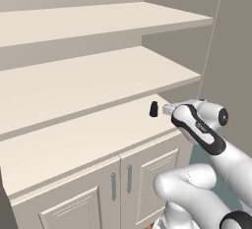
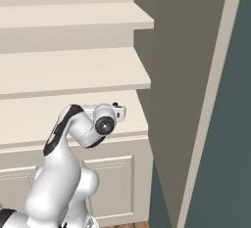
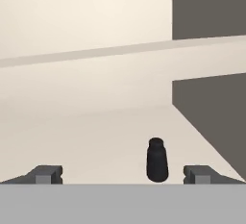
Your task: Retrieve the bottle and the shaker from the cabinet and place them next to the mixing bowl on the counter. Then add garlic from the fridge to the mixing bowl.
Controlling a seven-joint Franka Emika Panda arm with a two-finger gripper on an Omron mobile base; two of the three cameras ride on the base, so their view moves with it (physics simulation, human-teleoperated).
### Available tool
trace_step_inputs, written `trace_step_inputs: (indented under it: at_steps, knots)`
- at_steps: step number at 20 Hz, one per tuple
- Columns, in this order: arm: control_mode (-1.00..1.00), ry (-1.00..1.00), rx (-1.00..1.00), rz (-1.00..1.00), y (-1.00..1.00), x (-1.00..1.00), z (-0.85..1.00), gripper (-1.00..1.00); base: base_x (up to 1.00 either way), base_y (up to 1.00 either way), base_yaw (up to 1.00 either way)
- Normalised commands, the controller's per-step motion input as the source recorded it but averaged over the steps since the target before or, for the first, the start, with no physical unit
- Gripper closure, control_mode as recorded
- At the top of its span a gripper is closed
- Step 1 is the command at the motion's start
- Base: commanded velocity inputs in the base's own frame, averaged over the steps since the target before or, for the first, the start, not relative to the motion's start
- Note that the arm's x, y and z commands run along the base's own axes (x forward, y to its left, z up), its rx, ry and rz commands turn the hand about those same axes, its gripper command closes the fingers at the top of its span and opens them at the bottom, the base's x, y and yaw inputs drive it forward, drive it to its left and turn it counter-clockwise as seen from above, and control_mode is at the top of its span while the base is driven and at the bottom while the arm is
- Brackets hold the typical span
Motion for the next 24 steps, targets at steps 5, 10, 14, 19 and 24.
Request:
trace_step_inputs:
  at_steps: [5, 10, 14, 19, 24]
  knots:
    - [-1.0, -0.03, 0.0, 0.0, 0.0, 0.04, -0.42, -1.0, 0.0, 0.0, 0.0]
    - [-1.0, -0.06, 0.0, 0.0, 0.0, 0.02, -0.23, -1.0, 0.0, 0.0, 0.0]
    - [-1.0, -0.12, 0.0, 0.0, 0.0, 0.01, -0.1, -1.0, 0.0, 0.0, 0.0]
    - [-1.0, -0.19, 0.0, 0.01, 0.0, 0.0, -0.05, -1.0, 0.0, 0.0, 0.0]
    - [-1.0, -0.16, 0.0, 0.06, 0.08, -0.01, -0.07, -1.0, 0.0, 0.0, 0.0]
